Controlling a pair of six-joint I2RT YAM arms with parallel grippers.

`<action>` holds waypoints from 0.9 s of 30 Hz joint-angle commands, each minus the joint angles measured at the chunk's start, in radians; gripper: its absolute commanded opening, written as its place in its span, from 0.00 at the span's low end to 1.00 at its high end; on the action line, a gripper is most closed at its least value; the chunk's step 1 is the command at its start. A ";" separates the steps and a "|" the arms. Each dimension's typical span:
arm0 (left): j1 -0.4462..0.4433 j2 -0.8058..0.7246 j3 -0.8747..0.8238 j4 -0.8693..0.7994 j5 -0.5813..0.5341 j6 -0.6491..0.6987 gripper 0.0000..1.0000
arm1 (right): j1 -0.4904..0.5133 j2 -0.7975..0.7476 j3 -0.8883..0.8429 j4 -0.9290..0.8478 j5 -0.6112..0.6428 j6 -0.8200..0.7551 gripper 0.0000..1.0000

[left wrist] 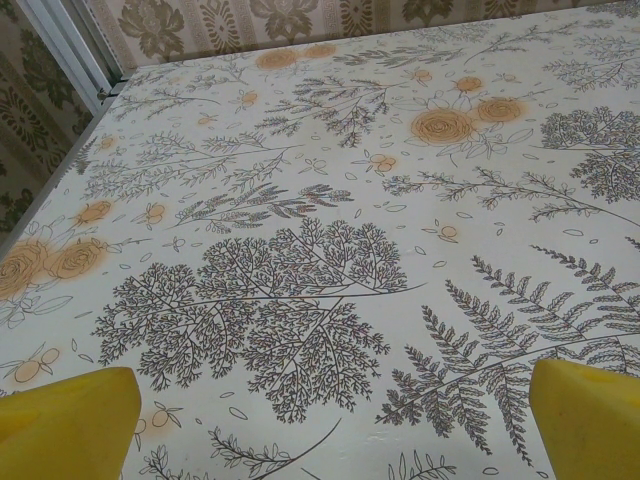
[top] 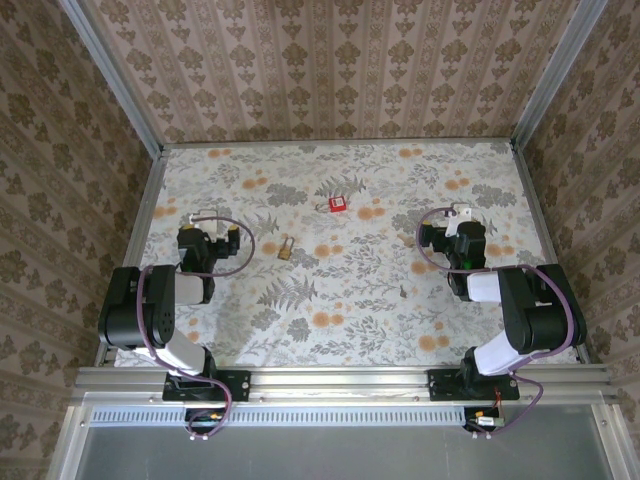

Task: Unlock with the key

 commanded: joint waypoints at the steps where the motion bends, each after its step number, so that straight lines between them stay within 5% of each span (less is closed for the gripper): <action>1: 0.010 -0.015 0.024 -0.006 0.032 -0.006 1.00 | -0.003 -0.004 0.015 -0.003 -0.011 0.005 1.00; 16: 0.011 -0.019 0.024 -0.011 0.021 -0.007 1.00 | -0.003 -0.004 0.014 -0.003 -0.011 0.005 1.00; 19: -0.016 -0.090 0.066 -0.148 0.021 0.028 1.00 | 0.002 -0.008 0.014 -0.001 0.007 0.002 1.00; 27: -0.094 -0.418 0.151 -0.472 -0.058 -0.013 1.00 | 0.118 -0.135 0.258 -0.531 0.166 -0.016 1.00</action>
